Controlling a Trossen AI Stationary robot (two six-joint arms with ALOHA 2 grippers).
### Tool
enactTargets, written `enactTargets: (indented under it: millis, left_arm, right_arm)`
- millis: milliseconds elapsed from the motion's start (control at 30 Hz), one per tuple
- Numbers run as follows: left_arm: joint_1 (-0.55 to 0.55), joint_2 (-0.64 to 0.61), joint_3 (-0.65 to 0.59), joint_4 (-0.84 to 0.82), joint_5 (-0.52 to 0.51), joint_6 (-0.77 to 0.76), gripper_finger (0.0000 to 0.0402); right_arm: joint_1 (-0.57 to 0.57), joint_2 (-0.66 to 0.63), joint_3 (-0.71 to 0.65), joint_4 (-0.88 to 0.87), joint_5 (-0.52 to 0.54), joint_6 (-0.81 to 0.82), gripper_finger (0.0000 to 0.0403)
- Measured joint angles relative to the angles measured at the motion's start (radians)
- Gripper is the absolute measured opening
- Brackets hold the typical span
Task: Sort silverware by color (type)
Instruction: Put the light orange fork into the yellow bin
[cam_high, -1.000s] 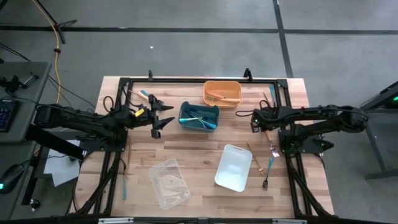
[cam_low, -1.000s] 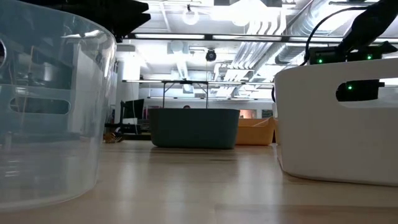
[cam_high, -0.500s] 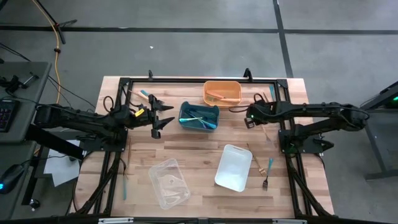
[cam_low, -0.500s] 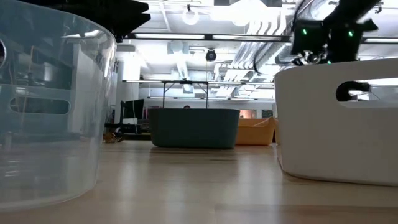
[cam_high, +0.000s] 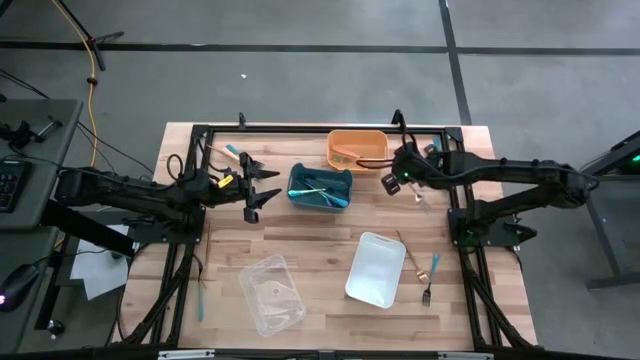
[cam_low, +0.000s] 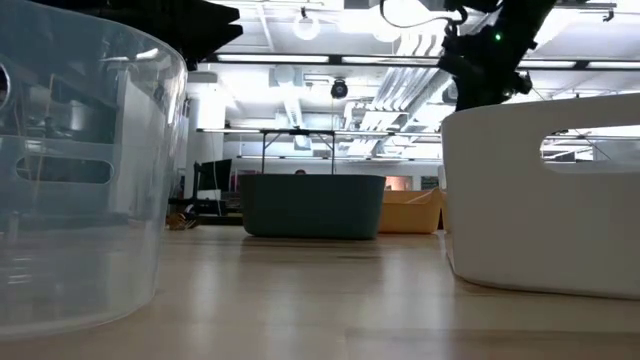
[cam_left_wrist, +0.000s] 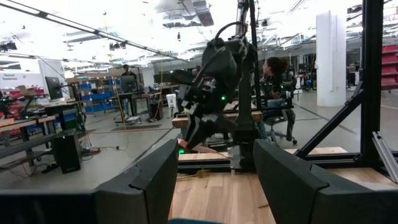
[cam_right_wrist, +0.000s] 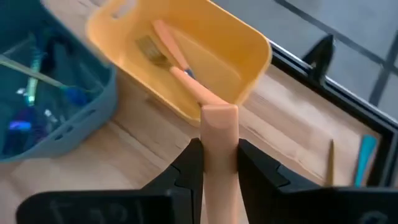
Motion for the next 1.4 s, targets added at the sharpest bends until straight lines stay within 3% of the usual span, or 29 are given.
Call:
enactTargets:
  millis: [300, 433, 667, 900, 1067, 1400]
  left_arm:
    - [0.0, -0.015, 0.0, -0.052, 0.0, -0.009, 0.02]
    - [0.0, -0.036, 0.0, -0.051, 0.0, -0.017, 0.02]
    - [0.0, -0.049, 0.0, -0.052, 0.0, -0.04, 0.02]
    - [0.0, -0.049, 0.0, -0.082, 0.0, -0.04, 0.02]
    - [0.0, -0.049, 0.0, -0.083, 0.0, -0.034, 0.02]
    - [0.0, -0.049, 0.0, -0.081, -0.001, -0.015, 0.02]
  right_arm:
    - [0.078, -0.069, -0.128, 0.057, 0.026, 0.025, 0.0067]
    - [0.121, -0.141, -0.189, 0.215, 0.023, -0.007, 0.0067]
    - [0.159, -0.206, -0.209, 0.601, 0.024, -0.233, 0.0067]
    - [0.159, -0.157, -0.209, 0.891, -0.07, -0.425, 0.0067]
    - [0.158, -0.082, -0.21, 1.0, -0.088, -0.477, 0.0067]
    - [0.182, 0.069, -0.21, 1.281, -0.256, -0.53, 0.0067]
